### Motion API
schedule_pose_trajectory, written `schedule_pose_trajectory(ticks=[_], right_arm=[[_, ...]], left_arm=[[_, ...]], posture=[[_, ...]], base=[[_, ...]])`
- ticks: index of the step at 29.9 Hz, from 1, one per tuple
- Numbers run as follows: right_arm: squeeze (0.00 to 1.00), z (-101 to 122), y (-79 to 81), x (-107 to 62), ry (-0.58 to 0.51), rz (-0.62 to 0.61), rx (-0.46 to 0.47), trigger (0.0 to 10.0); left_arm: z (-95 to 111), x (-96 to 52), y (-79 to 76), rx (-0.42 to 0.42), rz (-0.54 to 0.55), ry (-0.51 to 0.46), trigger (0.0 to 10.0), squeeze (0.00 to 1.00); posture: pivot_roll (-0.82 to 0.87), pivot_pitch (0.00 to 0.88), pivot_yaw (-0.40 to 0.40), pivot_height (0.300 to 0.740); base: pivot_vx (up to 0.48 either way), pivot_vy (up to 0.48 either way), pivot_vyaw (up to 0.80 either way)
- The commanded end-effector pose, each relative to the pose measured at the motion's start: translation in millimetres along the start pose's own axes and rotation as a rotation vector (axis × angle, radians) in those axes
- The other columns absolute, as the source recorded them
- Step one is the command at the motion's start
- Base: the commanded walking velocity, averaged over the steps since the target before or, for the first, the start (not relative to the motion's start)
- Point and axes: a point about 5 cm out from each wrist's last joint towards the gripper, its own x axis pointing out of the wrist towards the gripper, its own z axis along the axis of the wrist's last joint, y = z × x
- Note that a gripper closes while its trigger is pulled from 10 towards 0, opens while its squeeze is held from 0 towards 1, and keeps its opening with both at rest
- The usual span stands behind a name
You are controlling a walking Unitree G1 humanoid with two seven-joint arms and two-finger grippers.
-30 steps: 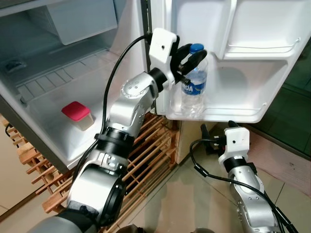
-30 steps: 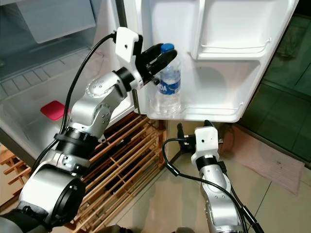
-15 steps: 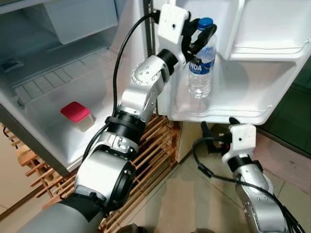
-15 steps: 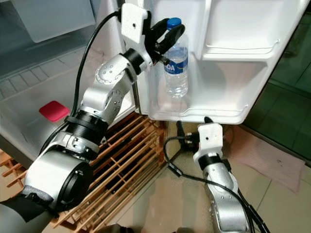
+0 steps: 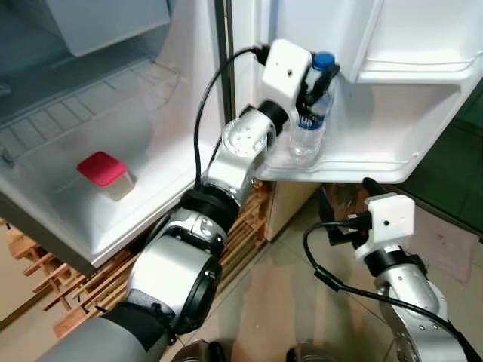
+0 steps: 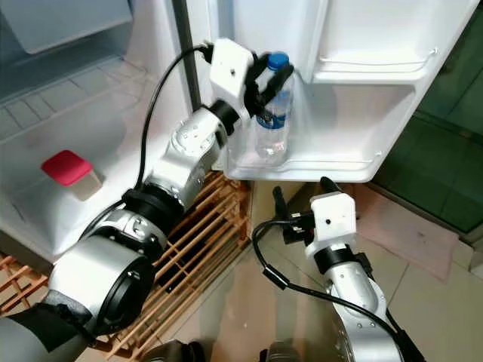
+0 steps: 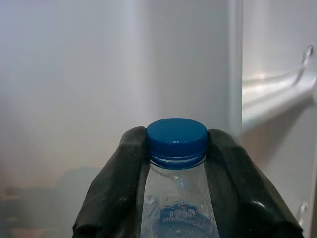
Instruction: Restocking fridge
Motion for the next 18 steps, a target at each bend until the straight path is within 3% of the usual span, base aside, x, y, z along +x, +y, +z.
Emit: schedule_pose_trajectory(ticks=[1,4,8,14,15,18], right_arm=[[0.00,4,-0.5,-4.7,0.004,-0.014,0.003,10.0],[0.00,4,3.1,-8.9,0.009,-0.004,0.017,10.0],[0.00,11,6.7,-9.2,-0.003,0.017,0.025,10.0],[0.00,14,8.3,-10.0,0.002,0.019,0.035,10.0],[0.00,14,7.9,-10.0,0.002,0.016,0.037,10.0],[0.00,15,7.2,-9.4,0.004,0.013,0.040,10.0]], left_arm=[[-1,-0.8,-4.6,0.039,0.003,-0.028,10.0,0.00],[-13,-5.7,-10.8,0.025,-0.032,0.010,10.0,0.00],[-25,-9.6,-13.7,0.076,-0.023,0.068,10.0,0.00],[-29,-10.0,-11.6,0.099,0.012,0.093,10.0,0.00],[-29,-10.0,-11.0,0.090,0.014,0.096,10.0,1.00],[-31,-10.2,-9.1,0.053,0.019,0.110,10.0,1.00]], posture=[[-0.33,0.155,0.046,0.727],[-0.33,0.156,0.045,0.727],[-0.33,0.153,0.042,0.727],[-0.33,0.159,0.038,0.727],[-0.33,0.159,0.038,0.727],[-0.33,0.159,0.035,0.727]], base=[[0.000,0.000,0.00],[0.000,0.000,0.00],[0.000,0.000,0.00],[0.000,0.000,0.00],[0.000,0.000,0.00],[0.000,0.000,0.00]])
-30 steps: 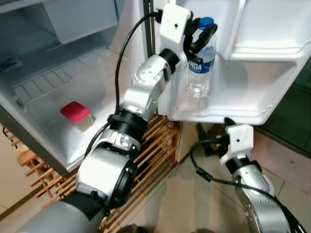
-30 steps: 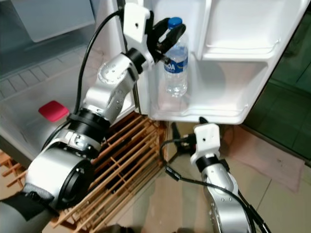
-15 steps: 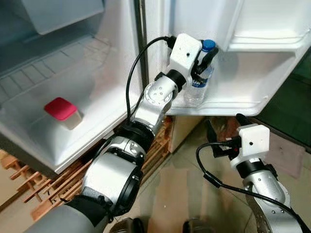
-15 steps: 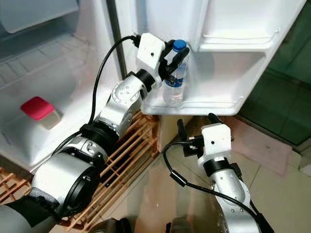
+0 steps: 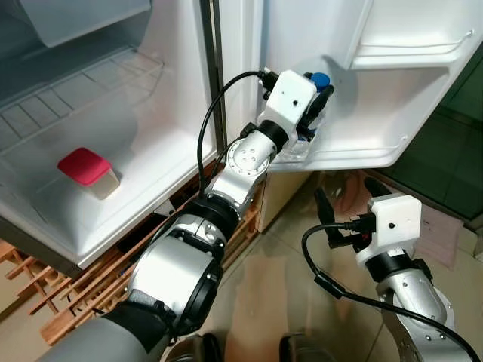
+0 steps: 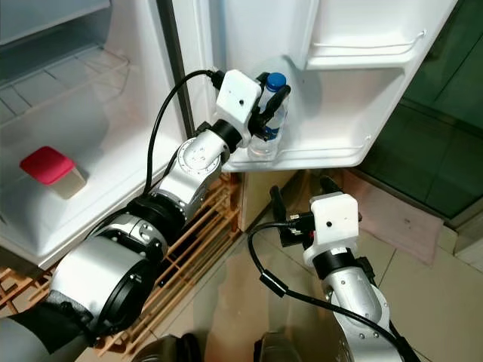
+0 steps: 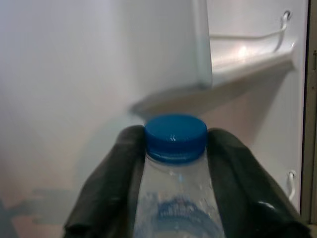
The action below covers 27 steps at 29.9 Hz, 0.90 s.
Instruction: Restocking fridge
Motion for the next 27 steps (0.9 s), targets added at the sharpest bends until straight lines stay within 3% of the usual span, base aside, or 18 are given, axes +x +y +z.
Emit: schedule_pose_trajectory(ticks=[1,8,16,27], right_arm=[[0.00,3,-1.3,-1.7,0.000,-0.005,0.009,10.0],[0.00,3,-2.2,-0.8,0.001,-0.010,0.008,10.0],[0.00,3,-3.3,1.0,0.000,-0.017,0.004,10.0],[0.00,2,-3.1,3.8,-0.006,-0.021,-0.001,10.0]], left_arm=[[-17,-5.2,-3.5,-0.032,-0.003,0.094,10.0,1.00],[-17,-3.5,1.9,-0.040,0.042,0.121,10.0,1.00],[6,6.6,20.6,-0.033,0.101,0.046,10.0,1.00],[17,7.9,36.1,0.004,0.135,0.012,10.0,1.00]], posture=[[-0.33,0.159,0.035,0.727],[-0.33,0.153,0.033,0.727],[-0.33,0.142,0.029,0.727],[-0.31,0.134,0.023,0.727]], base=[[0.000,0.000,0.00],[0.000,0.000,0.00],[0.000,0.000,0.00],[0.000,0.000,0.00]])
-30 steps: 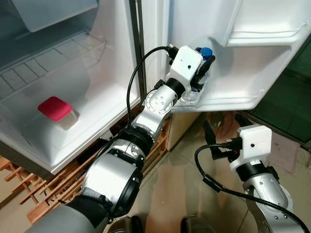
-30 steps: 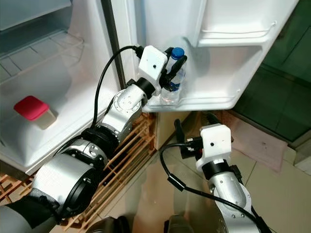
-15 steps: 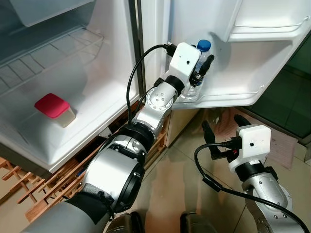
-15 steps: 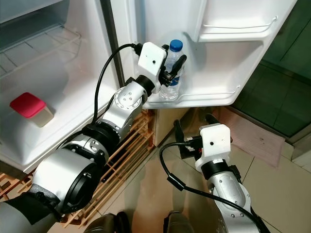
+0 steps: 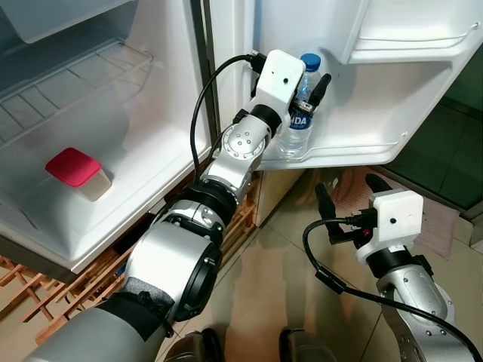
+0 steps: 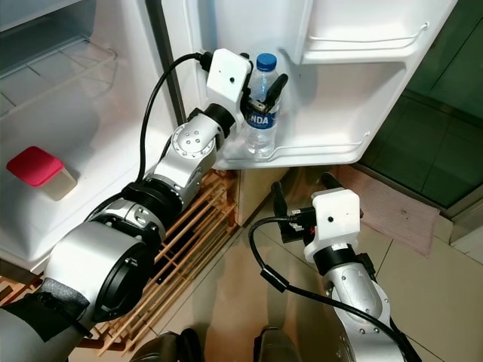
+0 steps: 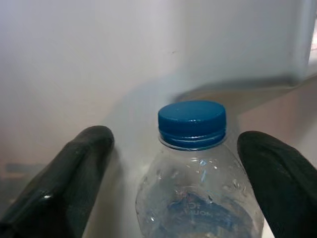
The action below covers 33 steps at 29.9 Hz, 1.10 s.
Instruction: Restocking fridge
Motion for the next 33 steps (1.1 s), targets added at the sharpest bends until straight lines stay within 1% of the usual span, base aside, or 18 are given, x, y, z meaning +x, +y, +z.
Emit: schedule_pose_trajectory(ticks=[1,3,9,10,11,12,14,18,20,21,22,23,25,26,29,30,31,33], right_arm=[[0.00,-1,-0.8,0.4,0.002,-0.010,-0.001,10.0],[0.00,-3,0.4,2.0,0.002,-0.001,-0.012,10.0],[0.00,-5,-2.8,7.2,-0.004,-0.016,-0.020,10.0],[0.00,-6,-3.7,8.4,-0.004,-0.019,-0.021,10.0],[0.00,-6,-4.5,9.3,-0.004,-0.022,-0.021,10.0],[0.00,-7,-5.0,10.1,-0.005,-0.025,-0.022,10.0],[0.00,-10,-5.7,12.8,-0.002,-0.025,-0.020,10.0],[0.00,-12,-4.6,15.0,0.000,-0.018,-0.022,10.0],[0.00,-14,-4.7,16.8,0.000,-0.019,-0.021,10.0],[0.00,-14,-4.8,17.4,-0.001,-0.020,-0.021,10.0],[0.00,-15,-5.6,20.3,-0.006,-0.029,-0.019,10.0],[0.00,-15,-5.6,20.3,-0.006,-0.029,-0.019,10.0],[0.00,-16,-5.6,23.0,-0.010,-0.032,-0.019,10.0],[0.00,-16,-5.6,23.0,-0.010,-0.032,-0.019,10.0],[0.00,-17,-5.4,24.9,-0.013,-0.029,-0.021,10.0],[0.00,-18,-5.7,25.8,-0.015,-0.029,-0.022,10.0],[0.00,-18,-6.6,27.5,-0.018,-0.030,-0.024,10.0],[0.00,-18,-7.3,28.4,-0.020,-0.031,-0.025,10.0]], left_arm=[[11,3.0,13.1,0.013,0.037,-0.030,10.0,1.00],[21,2.3,23.6,-0.010,0.052,-0.087,10.0,1.00],[17,-5.3,20.7,-0.048,-0.004,-0.097,10.0,1.00],[14,-9.4,20.4,-0.057,-0.018,-0.088,10.0,0.71],[10,-13.1,20.7,-0.058,-0.028,-0.077,10.0,0.00],[8,-16.3,21.2,-0.062,-0.033,-0.070,10.0,0.00],[-2,-25.2,22.1,-0.116,-0.041,-0.022,10.0,0.00],[-9,-33.5,21.3,-0.161,-0.058,0.020,10.0,0.00],[-14,-44.5,20.3,-0.185,-0.086,0.059,10.0,0.00],[-16,-48.1,19.8,-0.191,-0.095,0.071,10.0,0.00],[-21,-63.1,19.6,-0.168,-0.121,0.103,10.0,0.00],[-21,-63.1,19.6,-0.168,-0.121,0.103,10.0,0.00],[-28,-75.3,17.2,-0.179,-0.145,0.157,10.0,0.00],[-28,-75.3,17.2,-0.179,-0.145,0.157,10.0,0.00],[-32,-86.0,13.0,-0.185,-0.166,0.190,10.0,0.00],[-34,-90.3,11.7,-0.193,-0.172,0.202,10.0,0.00],[-35,-99.7,11.7,-0.199,-0.175,0.227,10.0,0.00],[-38,-106.9,13.0,-0.194,-0.164,0.247,10.0,0.00]], posture=[[-0.31,0.132,0.022,0.727],[-0.30,0.110,0.021,0.727],[-0.29,0.089,0.023,0.727],[-0.28,0.080,0.021,0.727],[-0.28,0.077,0.020,0.727],[-0.27,0.075,0.019,0.727],[-0.25,0.065,0.014,0.727],[-0.25,0.055,0.014,0.727],[-0.23,0.040,0.016,0.727],[-0.23,0.040,0.016,0.727],[-0.21,0.029,0.017,0.727],[-0.21,0.029,0.017,0.727],[-0.21,0.024,0.017,0.727],[-0.21,0.024,0.017,0.727],[-0.20,0.017,0.017,0.727],[-0.20,0.014,0.017,0.727],[-0.20,0.013,0.016,0.727],[-0.19,0.012,0.014,0.727]], base=[[0.000,0.000,0.00],[0.000,0.000,0.00],[0.000,0.000,0.00],[0.000,0.000,0.00],[0.000,0.000,0.00],[0.000,0.000,0.00],[0.000,0.000,0.00],[0.000,0.000,0.00],[0.000,0.000,0.00],[0.000,0.000,0.00],[0.000,0.000,0.00],[0.000,0.000,0.00],[0.000,0.000,0.00],[0.000,0.000,0.00],[0.000,0.000,0.00],[0.000,0.000,0.00],[0.000,0.000,0.00],[0.000,0.000,0.00]])
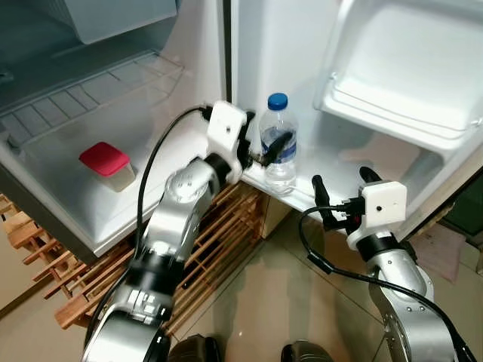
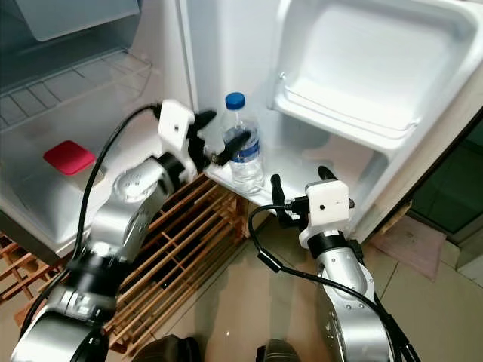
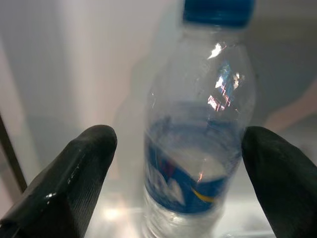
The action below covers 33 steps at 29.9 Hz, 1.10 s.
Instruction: Restocking fridge
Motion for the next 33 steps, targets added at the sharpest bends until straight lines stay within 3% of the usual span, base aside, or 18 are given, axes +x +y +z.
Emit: schedule_pose_trajectory(ticks=[1,10,14,15,17,24,27,33], right_arm=[[0.00,0,-3.1,1.5,-0.011,-0.010,-0.011,10.0],[0.00,-1,-1.4,3.8,-0.021,-0.005,-0.016,10.0],[0.00,1,-0.3,2.8,-0.032,-0.026,-0.003,10.0],[0.00,1,-0.3,2.8,-0.032,-0.026,-0.003,10.0],[0.00,-2,2.4,-0.2,-0.022,-0.031,0.007,10.0],[0.00,-6,9.5,-3.9,-0.017,-0.030,0.019,10.0],[0.00,-9,8.3,-6.5,-0.012,-0.066,0.028,10.0],[0.00,-30,6.4,-12.1,0.064,-0.067,0.060,10.0]], left_arm=[[0,-3.8,-1.5,0.017,-0.004,0.026,10.0,0.00],[-13,-30.9,10.6,-0.049,0.135,0.056,10.0,0.00],[-27,-57.0,17.1,0.036,0.225,0.074,10.0,0.00],[-27,-57.0,17.1,0.036,0.225,0.074,10.0,0.00],[-38,-73.3,21.4,0.033,0.300,0.116,10.0,0.00],[-51,-101.7,27.5,0.084,0.432,0.144,10.0,0.00],[-54,-104.5,27.9,0.096,0.461,0.159,10.0,0.00],[-47,-95.1,35.7,0.139,0.569,0.137,10.0,0.00]], posture=[[-0.19,0.012,0.014,0.727],[-0.19,0.011,0.011,0.727],[-0.18,0.010,0.014,0.727],[-0.18,0.010,0.014,0.727],[-0.17,0.012,0.017,0.727],[-0.16,0.011,0.014,0.727],[-0.16,0.015,0.014,0.727],[-0.15,0.014,0.020,0.727]], base=[[0.000,0.000,0.00],[0.000,0.000,0.00],[0.000,0.000,0.00],[0.000,0.000,0.00],[0.000,0.000,0.00],[0.000,0.000,0.00],[0.000,0.000,0.00],[0.000,0.000,0.00]])
